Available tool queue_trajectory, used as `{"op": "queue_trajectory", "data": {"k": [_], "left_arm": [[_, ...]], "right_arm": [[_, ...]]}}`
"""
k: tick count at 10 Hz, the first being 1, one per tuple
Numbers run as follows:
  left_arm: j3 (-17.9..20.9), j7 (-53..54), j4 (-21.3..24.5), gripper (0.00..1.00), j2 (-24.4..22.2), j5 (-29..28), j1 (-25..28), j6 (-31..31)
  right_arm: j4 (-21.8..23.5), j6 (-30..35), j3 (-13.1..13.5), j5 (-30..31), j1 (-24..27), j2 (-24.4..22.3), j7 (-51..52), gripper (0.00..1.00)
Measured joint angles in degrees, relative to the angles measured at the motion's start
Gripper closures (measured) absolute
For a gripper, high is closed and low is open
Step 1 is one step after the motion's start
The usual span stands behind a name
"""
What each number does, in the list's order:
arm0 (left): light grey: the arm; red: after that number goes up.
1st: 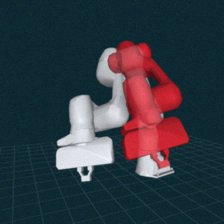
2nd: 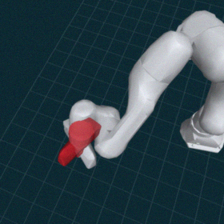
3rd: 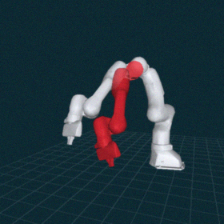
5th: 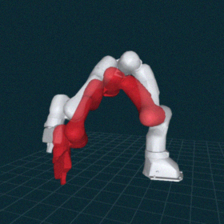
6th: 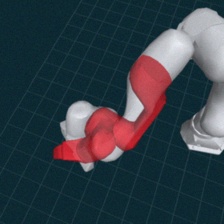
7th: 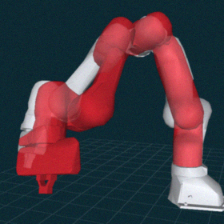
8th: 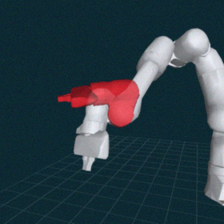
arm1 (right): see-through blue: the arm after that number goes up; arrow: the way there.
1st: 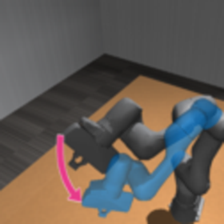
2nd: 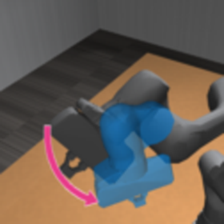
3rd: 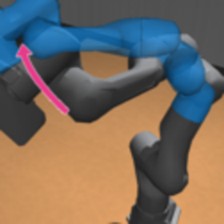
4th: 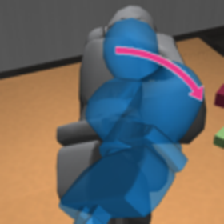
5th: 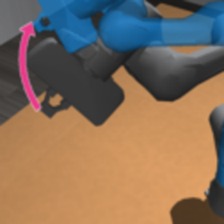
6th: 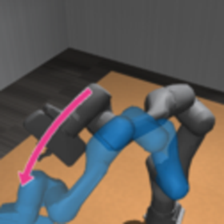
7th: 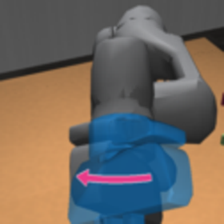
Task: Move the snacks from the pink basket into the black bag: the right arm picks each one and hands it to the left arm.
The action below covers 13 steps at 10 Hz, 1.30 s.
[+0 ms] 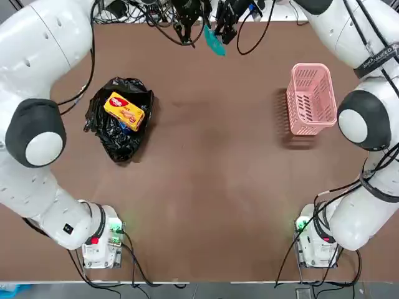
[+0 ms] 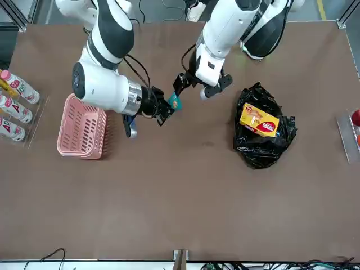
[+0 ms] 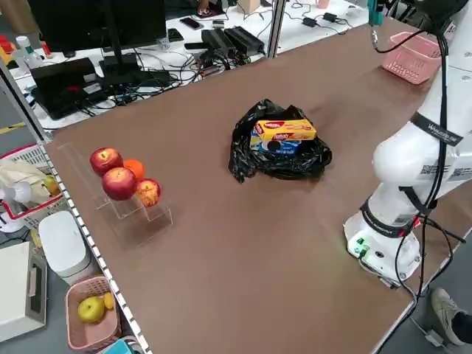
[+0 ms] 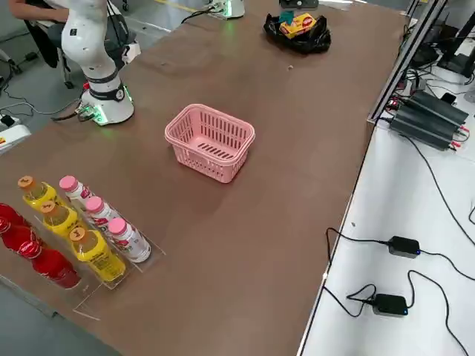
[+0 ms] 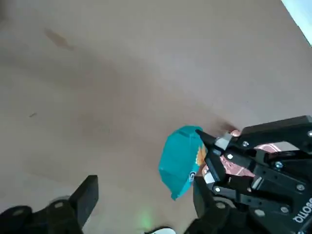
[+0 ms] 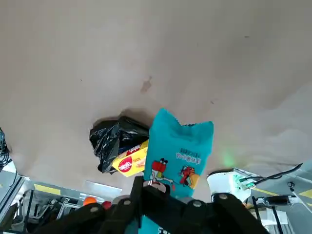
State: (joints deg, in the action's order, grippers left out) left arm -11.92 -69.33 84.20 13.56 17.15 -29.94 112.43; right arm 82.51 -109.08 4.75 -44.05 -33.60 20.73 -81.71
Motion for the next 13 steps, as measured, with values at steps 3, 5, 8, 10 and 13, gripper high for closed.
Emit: {"op": "queue_trajectory", "data": {"k": [3,5,8,10,13], "left_arm": [[0.03,0.26,0.02,0.16,0.47,-0.91,-0.06,1.50],[-0.01,0.26,0.02,0.17,0.58,-2.17,-0.26,1.64],[-0.04,0.28,0.02,0.27,0.62,-2.26,-0.32,1.68],[-0.10,0.32,0.01,0.60,0.62,-2.26,-0.35,2.31],[-0.14,0.28,-0.02,0.99,0.63,-2.26,-0.41,2.77]], "right_arm": [[-0.37,0.00,-0.01,-0.01,-0.89,0.04,-1.11,0.97],[-0.39,-0.22,-0.01,-0.01,-1.39,0.07,-1.30,0.97],[-0.70,-0.26,0.02,-0.01,-1.40,0.09,-1.61,0.97],[-0.92,-0.25,-0.02,-0.01,-1.45,0.13,-2.20,0.97],[-0.96,-0.25,-0.04,-0.04,-1.71,0.18,-2.43,0.97]]}}
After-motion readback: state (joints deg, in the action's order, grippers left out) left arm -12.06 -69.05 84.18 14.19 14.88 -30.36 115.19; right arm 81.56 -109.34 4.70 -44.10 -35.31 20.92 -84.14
